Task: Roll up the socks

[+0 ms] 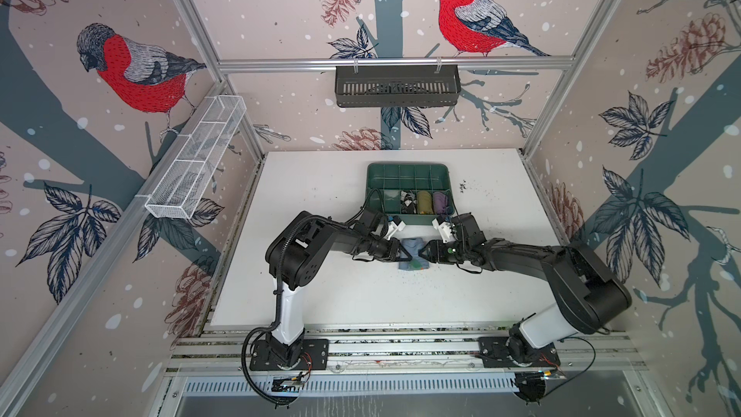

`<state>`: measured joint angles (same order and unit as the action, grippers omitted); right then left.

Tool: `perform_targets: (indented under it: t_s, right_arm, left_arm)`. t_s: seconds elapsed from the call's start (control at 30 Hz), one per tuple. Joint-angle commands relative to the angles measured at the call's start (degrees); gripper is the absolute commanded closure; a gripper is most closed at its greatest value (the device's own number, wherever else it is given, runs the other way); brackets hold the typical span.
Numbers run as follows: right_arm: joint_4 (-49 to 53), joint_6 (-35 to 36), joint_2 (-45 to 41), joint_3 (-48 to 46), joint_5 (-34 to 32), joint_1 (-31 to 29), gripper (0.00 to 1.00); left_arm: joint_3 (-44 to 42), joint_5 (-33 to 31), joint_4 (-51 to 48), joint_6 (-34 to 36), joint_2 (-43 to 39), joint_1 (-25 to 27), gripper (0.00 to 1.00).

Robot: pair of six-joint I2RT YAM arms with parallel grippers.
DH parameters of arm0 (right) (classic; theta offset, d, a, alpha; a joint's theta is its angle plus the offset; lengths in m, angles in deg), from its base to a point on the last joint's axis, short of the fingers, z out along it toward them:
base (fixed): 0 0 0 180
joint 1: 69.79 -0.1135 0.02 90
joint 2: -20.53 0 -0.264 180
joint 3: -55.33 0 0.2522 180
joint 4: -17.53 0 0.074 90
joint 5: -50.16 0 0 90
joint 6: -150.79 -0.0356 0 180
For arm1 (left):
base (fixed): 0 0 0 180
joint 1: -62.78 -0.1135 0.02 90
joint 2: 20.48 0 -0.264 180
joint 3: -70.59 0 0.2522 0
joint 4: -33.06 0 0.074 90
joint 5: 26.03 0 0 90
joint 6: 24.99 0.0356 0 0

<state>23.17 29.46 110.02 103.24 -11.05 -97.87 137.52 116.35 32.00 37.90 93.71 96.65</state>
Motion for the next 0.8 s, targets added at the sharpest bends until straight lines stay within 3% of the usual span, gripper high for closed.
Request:
perform_targets:
  t_s: [0.0, 0.2, 0.3, 0.6, 0.7, 0.77]
  right_arm:
    - [-2.32, -0.21, 0.94, -0.13, 1.07, -0.05, 0.55]
    - [-3.14, -0.36, 1.51, -0.15, 1.53, -0.13, 0.83]
    - [-3.3, -0.36, 1.9, -0.31, 1.8, -0.23, 0.9]
    - [-4.34, -0.84, 2.81, -0.17, 2.44, -1.43, 0.93]
    - [-4.36, -0.93, 3.07, -0.09, 2.57, -1.54, 0.93]
    - [-4.29, -0.92, 3.02, -0.05, 2.44, -1.54, 0.93]
  left_arm:
    - [0.27, -3.09, -2.77, 0.49, 0.07, 0.1, 0.81]
    - [-0.37, -1.14, 0.53, -1.07, 0.11, 0.08, 0.69]
    - [-0.95, 0.0, 3.68, -2.78, 0.32, 0.13, 0.66]
    - [-2.92, 2.45, 12.75, -7.72, 1.63, 0.06, 0.57]
    - [-2.89, 2.22, 12.68, -7.7, 1.74, 0.06, 0.59]
    - [-2.63, 1.54, 11.13, -6.91, 1.74, -0.03, 0.65]
